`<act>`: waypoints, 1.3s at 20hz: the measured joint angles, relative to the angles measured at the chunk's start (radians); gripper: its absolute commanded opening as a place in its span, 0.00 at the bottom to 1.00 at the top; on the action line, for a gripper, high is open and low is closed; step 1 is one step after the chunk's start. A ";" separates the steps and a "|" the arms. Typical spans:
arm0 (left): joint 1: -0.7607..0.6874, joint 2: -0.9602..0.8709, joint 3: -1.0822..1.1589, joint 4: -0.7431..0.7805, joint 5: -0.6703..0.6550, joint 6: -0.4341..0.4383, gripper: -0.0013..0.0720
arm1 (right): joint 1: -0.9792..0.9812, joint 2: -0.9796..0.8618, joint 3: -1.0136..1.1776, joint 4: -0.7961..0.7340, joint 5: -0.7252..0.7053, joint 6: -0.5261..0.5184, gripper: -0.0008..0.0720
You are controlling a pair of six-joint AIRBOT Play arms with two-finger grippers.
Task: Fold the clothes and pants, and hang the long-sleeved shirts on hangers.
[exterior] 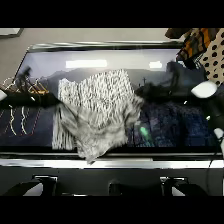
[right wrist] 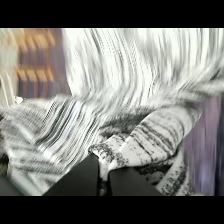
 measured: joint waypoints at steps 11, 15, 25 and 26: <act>0.118 0.190 0.715 0.056 0.111 -0.133 0.04 | 0.000 0.180 0.835 -0.539 -0.123 0.164 0.06; 0.128 0.307 0.743 0.189 0.089 -0.232 0.04 | 0.000 0.298 0.864 -0.633 -0.056 0.179 0.06; 0.130 0.249 0.525 0.195 0.036 -0.358 0.04 | 0.000 0.122 0.832 -0.719 0.113 0.402 0.06; 0.128 0.202 0.483 0.188 0.047 -0.359 0.04 | 0.000 0.072 0.813 -0.731 0.126 0.414 0.06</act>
